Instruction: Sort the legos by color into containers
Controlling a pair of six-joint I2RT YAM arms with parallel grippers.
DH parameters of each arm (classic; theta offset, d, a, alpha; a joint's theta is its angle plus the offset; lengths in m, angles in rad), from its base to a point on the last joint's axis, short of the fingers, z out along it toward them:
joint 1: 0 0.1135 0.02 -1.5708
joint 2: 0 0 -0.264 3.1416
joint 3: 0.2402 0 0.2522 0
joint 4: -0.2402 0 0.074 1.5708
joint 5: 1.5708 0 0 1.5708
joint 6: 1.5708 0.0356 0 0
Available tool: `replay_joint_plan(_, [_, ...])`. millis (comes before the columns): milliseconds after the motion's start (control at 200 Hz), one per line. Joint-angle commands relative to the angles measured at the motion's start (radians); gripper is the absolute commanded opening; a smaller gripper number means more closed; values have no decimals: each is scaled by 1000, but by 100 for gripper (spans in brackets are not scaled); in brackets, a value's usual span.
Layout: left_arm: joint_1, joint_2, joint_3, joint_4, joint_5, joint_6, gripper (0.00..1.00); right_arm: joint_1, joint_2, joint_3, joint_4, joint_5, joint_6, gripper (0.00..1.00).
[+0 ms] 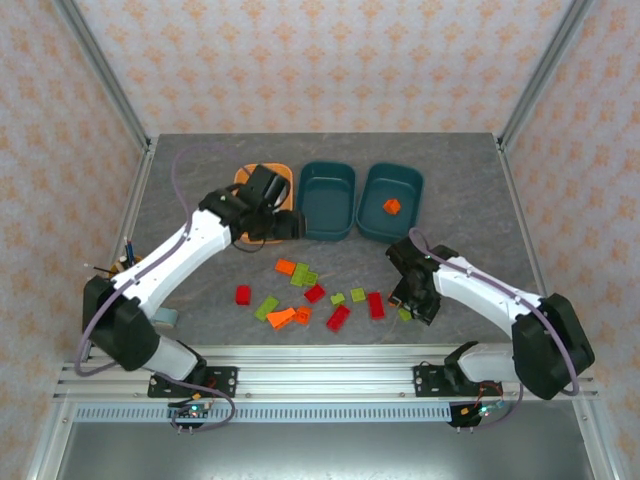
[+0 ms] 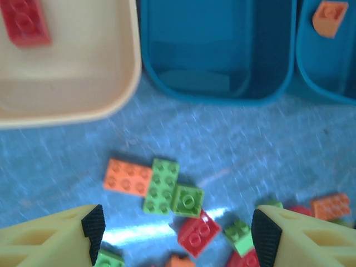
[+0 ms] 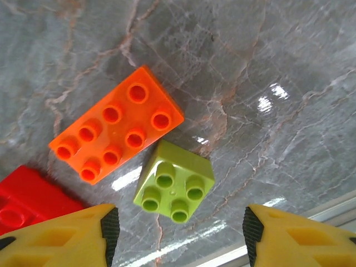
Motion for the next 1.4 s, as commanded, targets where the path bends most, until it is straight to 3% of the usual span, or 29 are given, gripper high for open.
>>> replay_joint_plan(0, [-30, -104, -77, 83, 39, -85, 74, -12, 9, -29, 56, -24, 32, 60])
replay_joint_plan(495, [-44, -167, -117, 79, 44, -91, 73, -19, 27, -87, 115, -26, 40, 51])
replay_joint_plan(1026, [-87, -253, -225, 210, 194, -89, 74, -21, 10, -126, 169, 22, -2, 31])
replay_joint_plan(1206, [-87, -272, -214, 211, 191, -129, 74, -16, -70, -19, 54, 79, -98, 28])
replay_joint_plan(1396, [-82, -260, -103, 161, 158, -169, 75, 41, -42, 296, -33, 121, -256, 28])
